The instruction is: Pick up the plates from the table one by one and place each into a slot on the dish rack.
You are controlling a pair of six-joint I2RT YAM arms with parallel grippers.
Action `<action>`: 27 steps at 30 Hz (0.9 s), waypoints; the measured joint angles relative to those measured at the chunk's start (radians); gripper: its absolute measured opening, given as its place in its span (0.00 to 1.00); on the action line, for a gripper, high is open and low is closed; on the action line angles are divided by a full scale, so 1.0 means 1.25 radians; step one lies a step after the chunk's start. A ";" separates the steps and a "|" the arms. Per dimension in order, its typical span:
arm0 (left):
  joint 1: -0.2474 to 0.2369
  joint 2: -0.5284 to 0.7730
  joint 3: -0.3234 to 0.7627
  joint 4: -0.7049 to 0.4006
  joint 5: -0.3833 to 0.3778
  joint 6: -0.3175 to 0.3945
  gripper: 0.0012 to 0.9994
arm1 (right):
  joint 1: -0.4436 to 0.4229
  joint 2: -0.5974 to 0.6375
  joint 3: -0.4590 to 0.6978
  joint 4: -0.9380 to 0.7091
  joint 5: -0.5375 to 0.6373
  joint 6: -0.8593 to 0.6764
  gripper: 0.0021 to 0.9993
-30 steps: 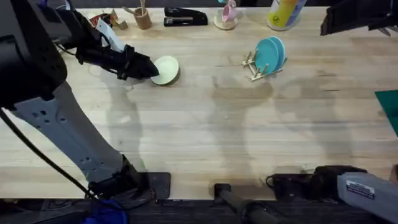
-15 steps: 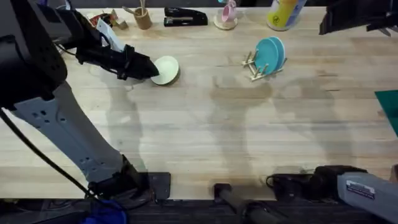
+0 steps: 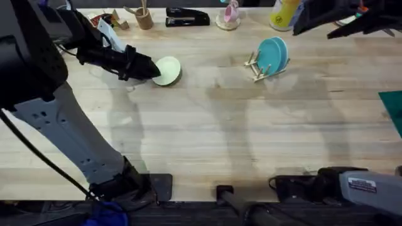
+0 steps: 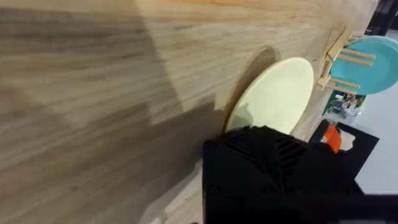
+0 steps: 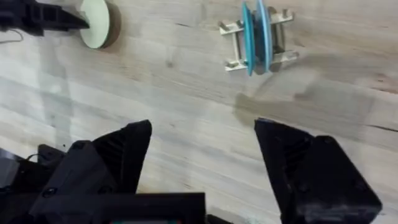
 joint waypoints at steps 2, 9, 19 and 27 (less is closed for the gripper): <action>0.000 0.000 0.000 0.000 0.000 0.000 0.04 | 0.008 0.014 0.000 0.008 -0.006 0.011 0.99; 0.000 0.000 0.000 0.000 0.000 -0.002 0.04 | 0.096 0.078 0.000 0.078 -0.014 0.045 1.00; 0.000 0.000 0.000 0.000 0.000 -0.002 0.04 | 0.223 0.222 0.000 0.200 -0.024 0.123 0.99; 0.000 0.000 0.000 0.000 -0.001 -0.002 0.04 | 0.290 0.290 0.000 0.306 -0.025 0.182 0.99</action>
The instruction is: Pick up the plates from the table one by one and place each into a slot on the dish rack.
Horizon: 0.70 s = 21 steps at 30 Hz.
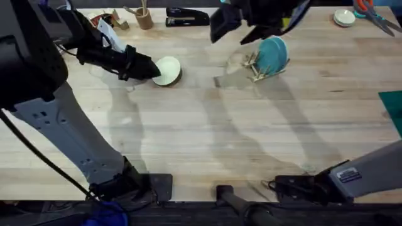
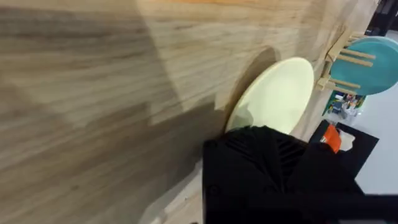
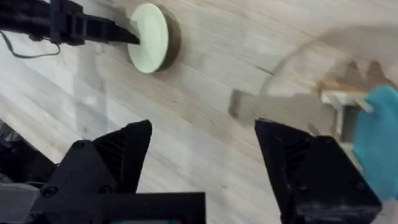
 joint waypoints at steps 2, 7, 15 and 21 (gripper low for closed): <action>0.000 0.000 0.000 0.000 0.000 0.000 0.04 | 0.016 0.010 0.000 0.021 0.000 0.009 0.99; 0.000 0.000 0.000 0.006 0.000 0.000 0.04 | 0.049 0.033 0.000 0.061 0.000 0.030 0.99; 0.000 0.000 0.000 0.006 0.001 0.000 0.04 | 0.073 0.090 0.000 0.129 0.000 0.099 0.99; 0.000 0.000 0.000 0.006 0.001 0.000 0.04 | 0.083 0.137 0.000 0.180 0.000 0.151 0.99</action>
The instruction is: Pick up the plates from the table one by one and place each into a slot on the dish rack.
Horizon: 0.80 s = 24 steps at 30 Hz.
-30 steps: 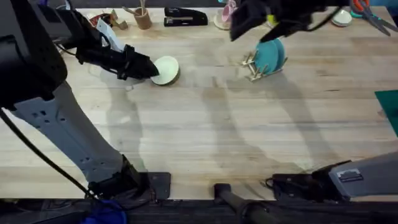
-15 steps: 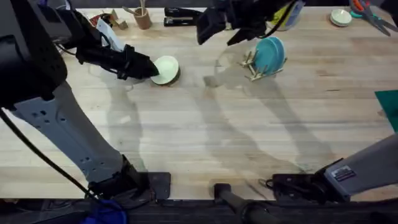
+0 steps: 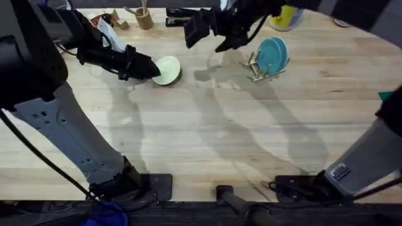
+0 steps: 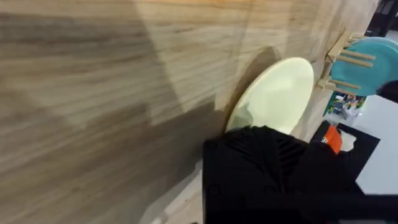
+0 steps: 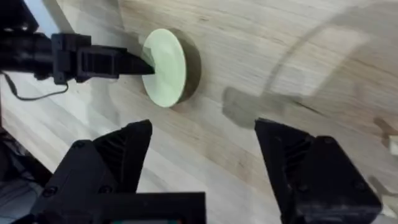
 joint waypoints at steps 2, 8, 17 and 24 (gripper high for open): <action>0.000 0.000 0.000 0.001 0.000 0.000 0.04 | 0.006 0.011 0.000 0.019 0.000 0.014 0.99; 0.000 0.000 0.000 0.002 0.000 -0.002 0.04 | 0.025 0.032 0.000 0.063 0.000 0.051 1.00; 0.000 0.000 0.000 0.002 0.000 -0.002 0.04 | 0.052 0.099 0.000 0.124 -0.002 0.113 1.00; 0.000 0.000 0.000 0.002 0.000 -0.002 0.04 | 0.079 0.130 0.000 0.171 -0.002 0.143 1.00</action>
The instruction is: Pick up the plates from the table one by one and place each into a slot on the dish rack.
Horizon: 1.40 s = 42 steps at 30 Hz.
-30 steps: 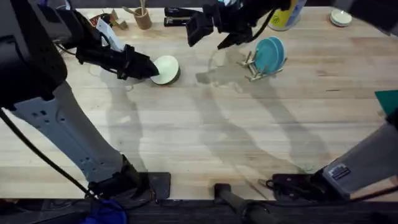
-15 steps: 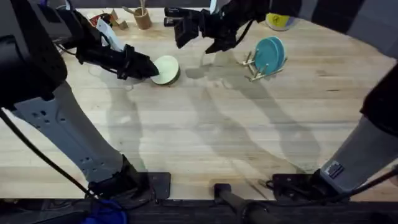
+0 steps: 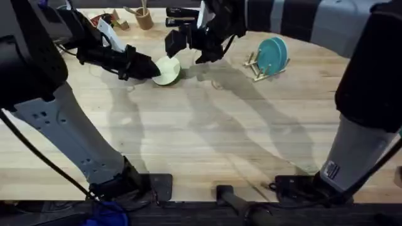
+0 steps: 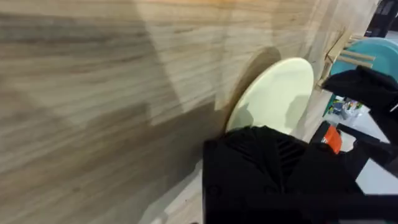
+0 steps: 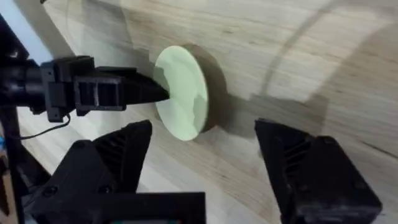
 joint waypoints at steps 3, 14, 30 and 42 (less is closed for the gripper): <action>0.000 0.000 0.000 0.000 0.000 0.000 0.04 | 0.011 0.005 0.000 0.015 0.000 0.011 1.00; 0.000 0.000 0.000 0.000 0.000 0.000 0.04 | 0.045 0.062 0.000 0.072 0.000 0.070 0.99; 0.000 0.000 0.000 0.000 0.000 0.000 0.04 | 0.050 0.088 0.004 0.131 -0.001 0.182 0.99; 0.000 0.000 0.000 0.000 0.000 0.000 0.04 | 0.052 0.089 0.004 0.135 0.001 0.196 0.97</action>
